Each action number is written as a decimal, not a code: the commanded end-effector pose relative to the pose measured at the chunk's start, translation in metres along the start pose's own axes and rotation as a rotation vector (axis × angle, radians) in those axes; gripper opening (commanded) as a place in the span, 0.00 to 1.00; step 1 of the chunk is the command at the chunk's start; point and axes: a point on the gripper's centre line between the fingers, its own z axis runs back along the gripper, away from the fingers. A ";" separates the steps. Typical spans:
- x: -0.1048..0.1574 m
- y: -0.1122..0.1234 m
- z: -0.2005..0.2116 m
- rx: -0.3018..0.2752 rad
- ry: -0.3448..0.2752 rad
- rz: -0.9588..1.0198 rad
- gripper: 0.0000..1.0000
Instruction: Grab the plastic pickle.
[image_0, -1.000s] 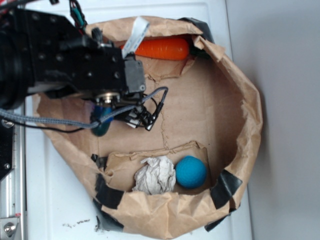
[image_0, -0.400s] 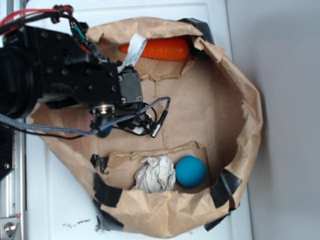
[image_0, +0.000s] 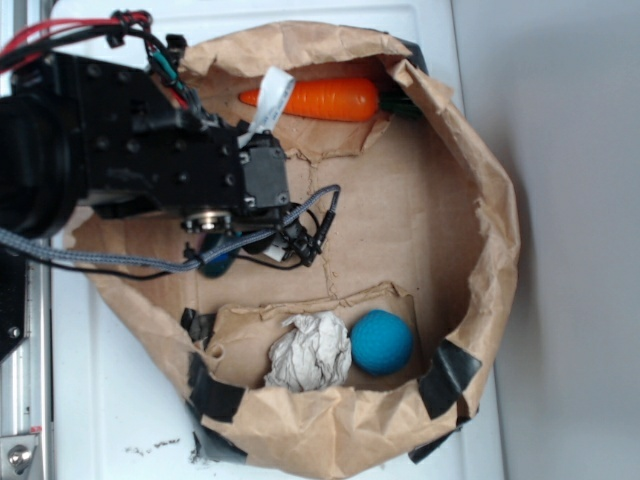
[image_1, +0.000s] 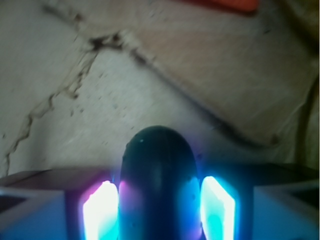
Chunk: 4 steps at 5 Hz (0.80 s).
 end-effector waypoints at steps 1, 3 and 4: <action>0.008 0.000 0.019 -0.063 -0.010 0.003 0.00; 0.023 -0.008 0.088 -0.156 0.024 -0.043 0.00; 0.017 -0.010 0.117 -0.155 0.001 -0.080 0.00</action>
